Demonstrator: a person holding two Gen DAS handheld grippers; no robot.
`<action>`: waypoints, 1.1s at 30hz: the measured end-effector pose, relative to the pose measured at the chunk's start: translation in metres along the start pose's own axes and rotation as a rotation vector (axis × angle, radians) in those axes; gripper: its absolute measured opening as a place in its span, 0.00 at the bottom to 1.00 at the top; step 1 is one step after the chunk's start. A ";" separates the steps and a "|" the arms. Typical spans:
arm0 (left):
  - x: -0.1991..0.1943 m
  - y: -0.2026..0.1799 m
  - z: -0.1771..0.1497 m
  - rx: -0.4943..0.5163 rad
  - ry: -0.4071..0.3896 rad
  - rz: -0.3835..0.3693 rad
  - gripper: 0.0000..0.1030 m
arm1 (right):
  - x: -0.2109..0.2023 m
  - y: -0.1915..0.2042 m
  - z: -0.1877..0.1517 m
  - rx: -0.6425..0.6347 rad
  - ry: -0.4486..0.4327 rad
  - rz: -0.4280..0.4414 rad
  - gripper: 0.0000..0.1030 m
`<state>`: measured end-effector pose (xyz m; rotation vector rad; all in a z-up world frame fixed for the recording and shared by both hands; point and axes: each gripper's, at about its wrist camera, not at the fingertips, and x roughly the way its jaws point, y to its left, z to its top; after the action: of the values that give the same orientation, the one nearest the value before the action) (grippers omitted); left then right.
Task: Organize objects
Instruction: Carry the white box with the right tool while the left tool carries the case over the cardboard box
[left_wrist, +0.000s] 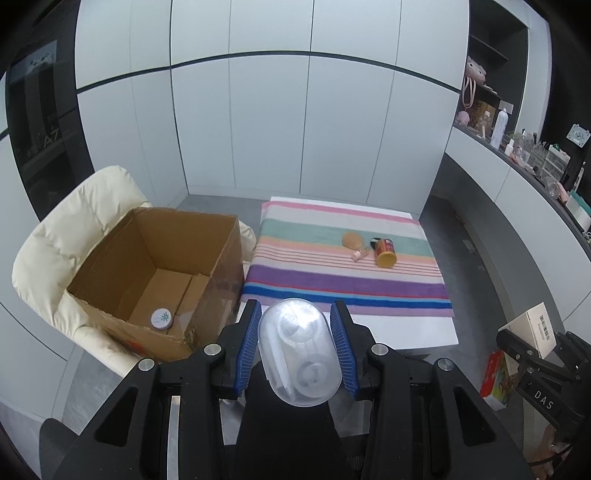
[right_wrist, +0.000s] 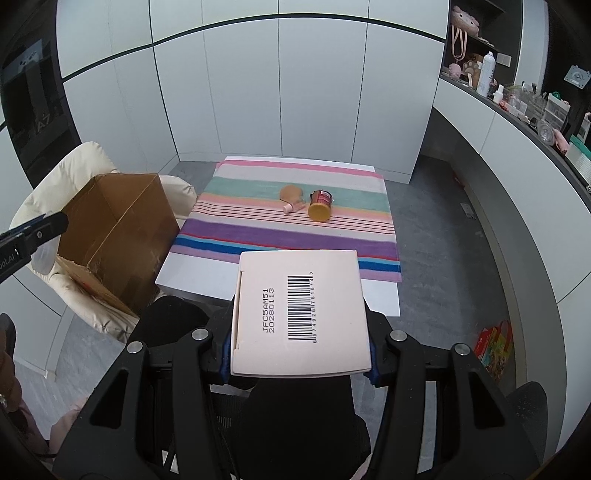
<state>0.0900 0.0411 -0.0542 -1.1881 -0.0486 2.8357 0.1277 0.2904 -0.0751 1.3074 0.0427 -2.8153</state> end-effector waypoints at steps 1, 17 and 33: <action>0.000 0.000 0.000 0.000 0.001 -0.001 0.39 | 0.000 -0.001 0.000 -0.002 0.000 0.000 0.52; 0.011 0.034 -0.005 -0.056 0.020 -0.008 0.39 | 0.016 0.052 0.026 -0.096 -0.003 0.034 0.52; -0.003 0.145 -0.034 -0.258 0.051 0.195 0.39 | 0.045 0.193 0.050 -0.357 -0.020 0.251 0.52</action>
<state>0.1092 -0.1039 -0.0838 -1.3843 -0.3230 3.0380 0.0688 0.0947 -0.0789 1.1158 0.3384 -2.4654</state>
